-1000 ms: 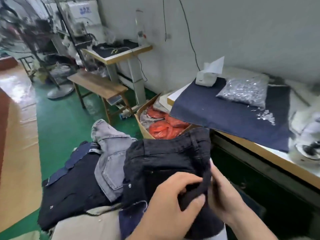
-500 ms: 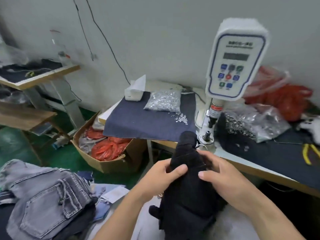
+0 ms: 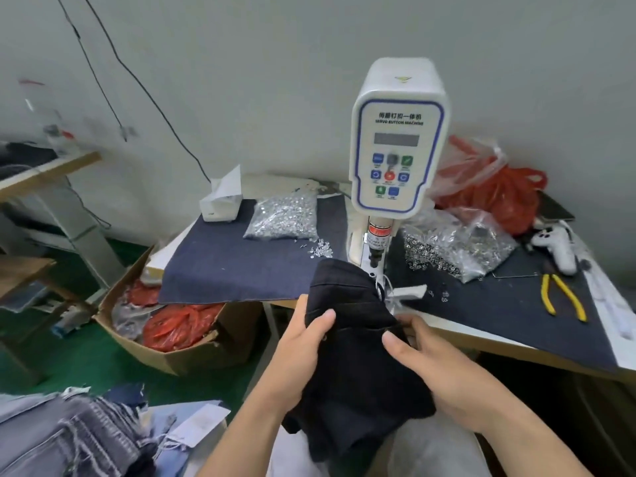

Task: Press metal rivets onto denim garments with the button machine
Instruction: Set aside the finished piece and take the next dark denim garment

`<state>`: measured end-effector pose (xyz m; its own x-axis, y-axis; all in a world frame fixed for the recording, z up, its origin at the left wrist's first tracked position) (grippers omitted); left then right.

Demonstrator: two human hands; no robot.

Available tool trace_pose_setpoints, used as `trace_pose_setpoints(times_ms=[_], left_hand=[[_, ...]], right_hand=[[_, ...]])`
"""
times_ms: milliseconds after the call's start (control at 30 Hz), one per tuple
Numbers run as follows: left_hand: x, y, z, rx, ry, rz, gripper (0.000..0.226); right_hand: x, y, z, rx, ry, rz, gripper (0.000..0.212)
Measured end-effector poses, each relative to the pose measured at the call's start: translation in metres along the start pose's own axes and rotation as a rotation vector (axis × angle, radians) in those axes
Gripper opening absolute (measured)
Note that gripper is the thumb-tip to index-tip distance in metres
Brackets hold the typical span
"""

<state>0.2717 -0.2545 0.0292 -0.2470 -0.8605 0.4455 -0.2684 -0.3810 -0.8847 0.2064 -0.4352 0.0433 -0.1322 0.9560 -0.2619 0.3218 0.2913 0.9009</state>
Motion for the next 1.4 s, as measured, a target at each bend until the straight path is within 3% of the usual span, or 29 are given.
trace_pose_setpoints(times_ms=[100, 233, 267, 367, 433, 500, 600, 733, 800, 900, 1033, 1133, 1200, 1300, 1400], left_hand=[[-0.012, -0.003, 0.005, -0.043, 0.008, 0.14, 0.033], [-0.033, -0.026, 0.013, 0.024, 0.035, 0.431, 0.045], [-0.034, -0.026, 0.014, 0.006, 0.083, 0.42, 0.045], [-0.035, -0.016, 0.013, -0.163, 0.171, 0.093, 0.041], [-0.03, -0.01, 0.01, -0.231, 0.196, -0.029, 0.042], [-0.025, -0.006, 0.009, -0.249, 0.194, -0.043, 0.038], [-0.021, -0.006, 0.007, -0.235, 0.132, -0.016, 0.032], [-0.02, -0.005, 0.008, -0.221, 0.028, 0.012, 0.034], [-0.024, -0.004, 0.01, -0.186, -0.029, 0.032, 0.03], [-0.029, -0.002, 0.013, -0.145, -0.117, 0.012, 0.022], [-0.023, -0.003, 0.014, -0.127, -0.099, 0.0, 0.021], [-0.019, -0.004, 0.016, -0.114, -0.085, -0.032, 0.021], [-0.018, -0.005, 0.017, -0.095, -0.07, -0.052, 0.022], [-0.017, -0.008, 0.017, -0.041, -0.064, -0.037, 0.028], [-0.02, -0.007, 0.016, -0.004, -0.096, 0.063, 0.026]], right_hand=[[-0.001, 0.005, 0.011, -0.069, -0.069, 0.036, 0.021], [-0.015, 0.009, 0.014, -0.069, -0.254, 0.075, 0.024], [-0.016, 0.009, 0.014, -0.068, -0.266, 0.107, 0.029], [-0.011, 0.007, 0.014, -0.052, -0.267, 0.211, 0.042], [-0.006, 0.009, 0.012, -0.053, -0.228, 0.285, 0.039], [-0.001, 0.015, 0.009, -0.058, -0.187, 0.266, 0.028], [-0.007, 0.016, 0.007, -0.033, -0.289, 0.095, 0.015], [-0.01, 0.005, 0.009, -0.008, -0.405, 0.145, 0.013], [-0.011, -0.002, 0.007, -0.02, -0.411, 0.187, 0.026], [-0.021, -0.002, 0.004, -0.09, -0.389, -0.027, 0.039], [-0.035, 0.003, 0.008, -0.184, -0.341, -0.455, 0.04], [-0.035, 0.01, 0.01, -0.267, -0.365, -0.443, 0.032], [-0.029, 0.02, 0.006, -0.387, -0.389, -0.559, 0.027], [-0.007, 0.023, 0.011, -0.452, -0.224, -0.74, 0.03], [0.007, 0.02, 0.015, -0.433, -0.125, -0.765, 0.015]])
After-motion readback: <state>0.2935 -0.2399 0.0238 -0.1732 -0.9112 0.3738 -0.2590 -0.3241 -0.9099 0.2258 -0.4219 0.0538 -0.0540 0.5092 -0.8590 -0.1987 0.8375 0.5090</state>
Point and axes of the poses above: each hand's wrist, its own z-axis towards the middle knuckle, its own x-axis out of the palm, y = z × x, the point moved 7 cm from there along z, towards the middle knuckle, and after that the axes turned 12 degrees about -z, right-handed, at the moved point
